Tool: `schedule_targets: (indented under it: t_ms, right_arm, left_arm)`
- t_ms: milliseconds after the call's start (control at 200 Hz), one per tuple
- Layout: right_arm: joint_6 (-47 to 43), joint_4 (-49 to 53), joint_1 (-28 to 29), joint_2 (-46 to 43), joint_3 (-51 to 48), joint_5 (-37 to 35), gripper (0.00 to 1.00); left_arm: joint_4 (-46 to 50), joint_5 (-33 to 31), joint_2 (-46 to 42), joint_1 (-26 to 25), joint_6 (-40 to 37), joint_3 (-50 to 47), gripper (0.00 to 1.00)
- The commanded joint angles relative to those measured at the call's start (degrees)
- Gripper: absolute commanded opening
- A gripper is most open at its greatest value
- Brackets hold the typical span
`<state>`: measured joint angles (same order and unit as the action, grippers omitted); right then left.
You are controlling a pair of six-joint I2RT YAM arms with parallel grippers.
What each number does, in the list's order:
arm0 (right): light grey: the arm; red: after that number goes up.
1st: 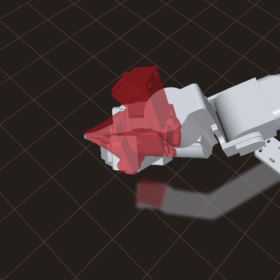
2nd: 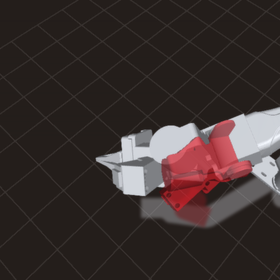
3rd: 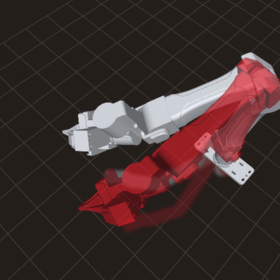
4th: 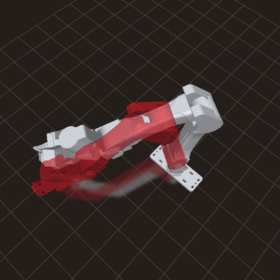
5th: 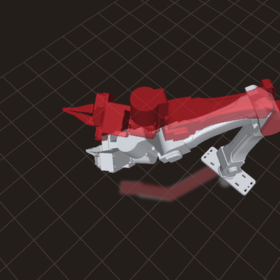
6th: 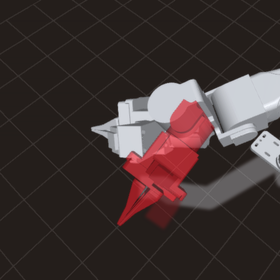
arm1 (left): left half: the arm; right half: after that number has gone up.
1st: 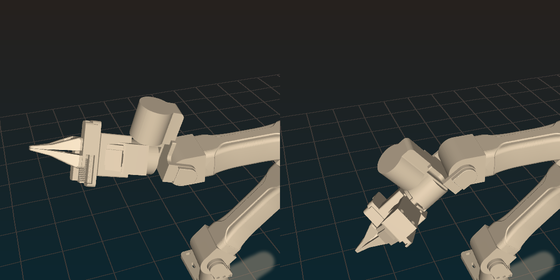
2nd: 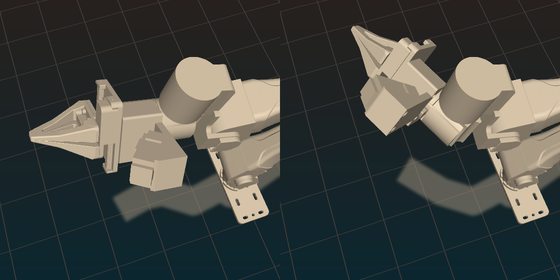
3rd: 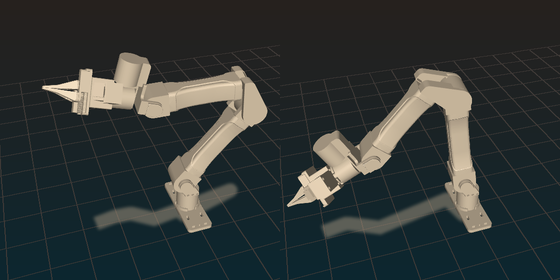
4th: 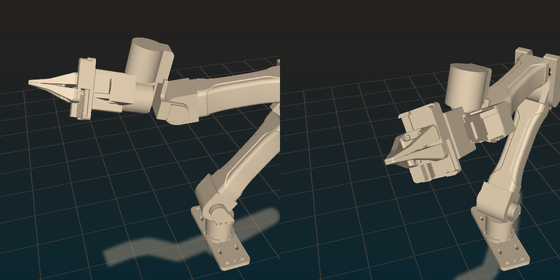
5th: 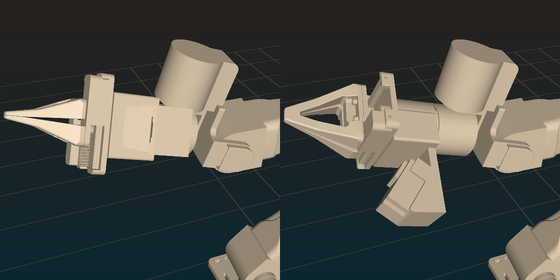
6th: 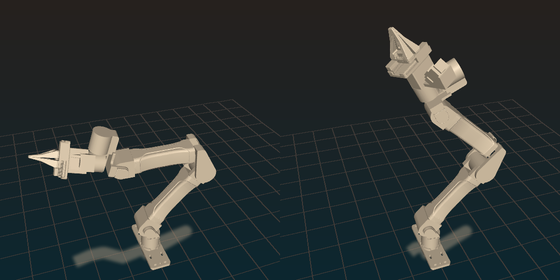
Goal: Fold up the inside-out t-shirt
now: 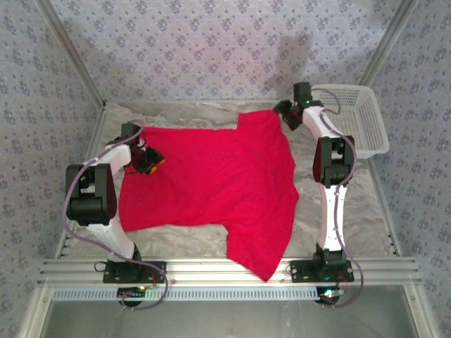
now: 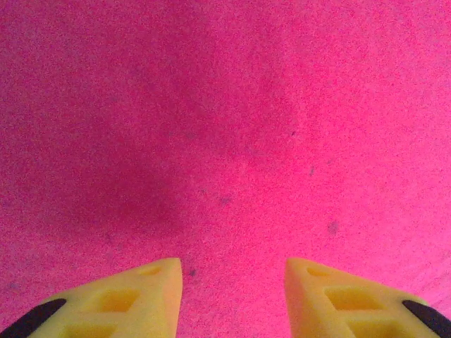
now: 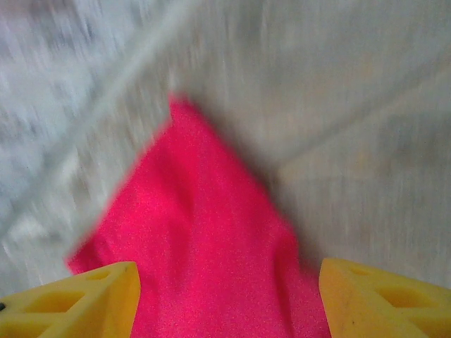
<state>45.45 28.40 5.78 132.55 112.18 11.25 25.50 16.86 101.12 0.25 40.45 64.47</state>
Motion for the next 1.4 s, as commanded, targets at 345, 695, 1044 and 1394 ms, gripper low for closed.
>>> schedule_targets:
  t_ms: [345, 695, 1044, 1394]
  right_arm:
    - [-5.67, -1.99, 10.29, -10.14, -24.86, -0.56, 0.72]
    - [-5.61, 10.88, 4.51, 14.37, 11.06, -1.81, 0.73]
    - [-9.88, 15.74, 4.06, 12.69, 27.87, 1.81, 0.76]
    - [-16.97, 6.32, 12.09, -23.16, -22.05, -11.95, 1.0]
  left_arm:
    - [1.5, -1.48, 13.52, 3.05, -0.6, 13.13, 0.44]
    - [5.43, -2.15, 32.8, 3.27, -1.01, 38.32, 0.44]
    - [13.0, -4.41, 26.58, 2.82, -4.97, 50.17, 0.43]
    - [13.86, -4.97, -12.12, 12.65, -2.26, 4.57, 0.38]
